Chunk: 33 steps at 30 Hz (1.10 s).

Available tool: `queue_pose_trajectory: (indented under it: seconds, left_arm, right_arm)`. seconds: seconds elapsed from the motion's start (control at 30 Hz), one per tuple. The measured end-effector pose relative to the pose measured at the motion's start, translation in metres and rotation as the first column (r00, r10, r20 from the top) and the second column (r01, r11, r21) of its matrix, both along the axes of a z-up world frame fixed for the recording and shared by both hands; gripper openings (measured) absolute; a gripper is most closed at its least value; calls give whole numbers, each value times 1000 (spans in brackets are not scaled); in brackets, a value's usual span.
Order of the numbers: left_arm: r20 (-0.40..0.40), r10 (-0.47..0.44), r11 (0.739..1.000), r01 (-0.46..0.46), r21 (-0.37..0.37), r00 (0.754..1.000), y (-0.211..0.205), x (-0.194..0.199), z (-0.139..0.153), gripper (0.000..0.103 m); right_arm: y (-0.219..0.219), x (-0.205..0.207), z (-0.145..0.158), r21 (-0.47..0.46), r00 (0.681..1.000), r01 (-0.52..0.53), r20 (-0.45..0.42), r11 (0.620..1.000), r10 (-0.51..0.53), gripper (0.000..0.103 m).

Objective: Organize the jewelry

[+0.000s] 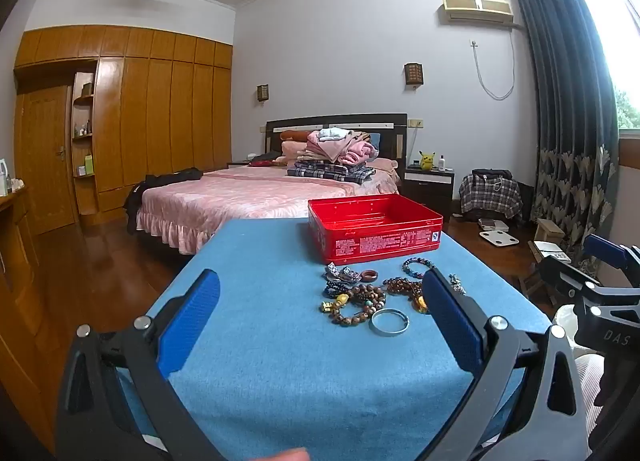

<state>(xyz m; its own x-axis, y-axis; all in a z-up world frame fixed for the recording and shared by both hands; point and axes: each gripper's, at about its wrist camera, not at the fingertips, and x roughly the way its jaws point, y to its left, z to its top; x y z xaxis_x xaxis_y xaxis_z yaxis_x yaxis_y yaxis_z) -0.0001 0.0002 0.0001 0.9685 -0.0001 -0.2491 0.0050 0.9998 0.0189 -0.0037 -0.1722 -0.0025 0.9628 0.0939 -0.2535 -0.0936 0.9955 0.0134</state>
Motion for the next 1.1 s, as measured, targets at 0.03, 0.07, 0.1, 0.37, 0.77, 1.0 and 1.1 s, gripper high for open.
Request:
queue_pose_trajectory:
  seconds: [0.03,0.07,0.1,0.37,0.77,1.0,1.1]
  left_arm:
    - [1,-1,1000,1,1,1000,0,0,0,98]
    - [0,-2,1000,2,1,1000,0,0,0,98]
    - [4,0,1000,0,3,1000,0,0,0,98]
    - [0,-5,1000,5,7,1000,-1,1,0,98]
    - [3,1,1000,-1,13,1000,1,2,1,98]
    - [4,4,1000,-4,12,1000,3,3,1,98]
    - [4,3,1000,-3,12,1000,2,3,1,98]
  right_arm:
    - [0,0,0,0,1000,0,-1,1000,0,97]
    - [0,0,0,0,1000,1,-1,1000,-1,97]
    - [0,0,0,1,1000,1,-2,1000,-1,97]
    - [0,0,0,-1,1000,0,0,1000,0,97]
    - [0,0,0,1,1000,0,-1,1000,0,97]
    - [0,0,0,0,1000,-1,-1,1000,1,97]
    - [0,0,0,1,1000,0,-1,1000,0,97]
